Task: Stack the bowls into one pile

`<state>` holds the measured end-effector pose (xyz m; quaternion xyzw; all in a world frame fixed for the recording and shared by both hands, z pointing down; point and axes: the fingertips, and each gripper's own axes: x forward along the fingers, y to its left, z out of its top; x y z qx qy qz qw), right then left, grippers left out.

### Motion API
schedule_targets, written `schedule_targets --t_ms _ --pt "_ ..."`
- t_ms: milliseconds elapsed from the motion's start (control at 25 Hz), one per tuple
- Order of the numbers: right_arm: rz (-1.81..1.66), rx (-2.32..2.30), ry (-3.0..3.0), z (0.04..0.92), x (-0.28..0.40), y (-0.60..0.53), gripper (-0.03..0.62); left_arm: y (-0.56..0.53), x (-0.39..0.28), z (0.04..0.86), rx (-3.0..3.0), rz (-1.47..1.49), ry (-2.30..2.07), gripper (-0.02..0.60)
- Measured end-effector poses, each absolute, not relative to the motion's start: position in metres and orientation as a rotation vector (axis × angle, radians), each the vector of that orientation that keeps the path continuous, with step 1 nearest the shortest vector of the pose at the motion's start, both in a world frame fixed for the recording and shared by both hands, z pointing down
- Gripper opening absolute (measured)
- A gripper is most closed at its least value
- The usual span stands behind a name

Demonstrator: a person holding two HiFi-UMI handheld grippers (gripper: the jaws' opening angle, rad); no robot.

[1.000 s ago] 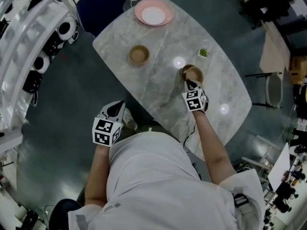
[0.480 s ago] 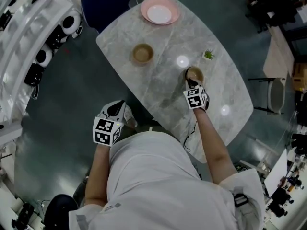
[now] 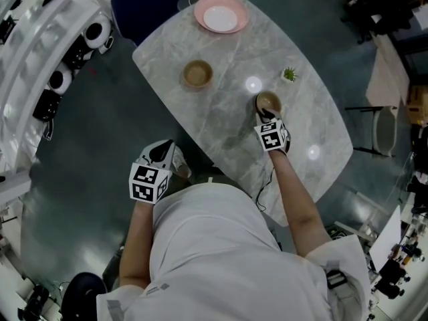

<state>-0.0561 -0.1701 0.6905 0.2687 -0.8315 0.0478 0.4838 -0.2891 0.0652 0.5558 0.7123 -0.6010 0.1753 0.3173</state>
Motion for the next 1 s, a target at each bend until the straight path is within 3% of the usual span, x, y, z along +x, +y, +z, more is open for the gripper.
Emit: schedule_targets --t_ms 1000 --pt "0.154 0.693 -2.134 0.656 -0.039 -0.128 0.098 0.063 -0.26 0.558 1.899 0.494 -1.597 0.002"
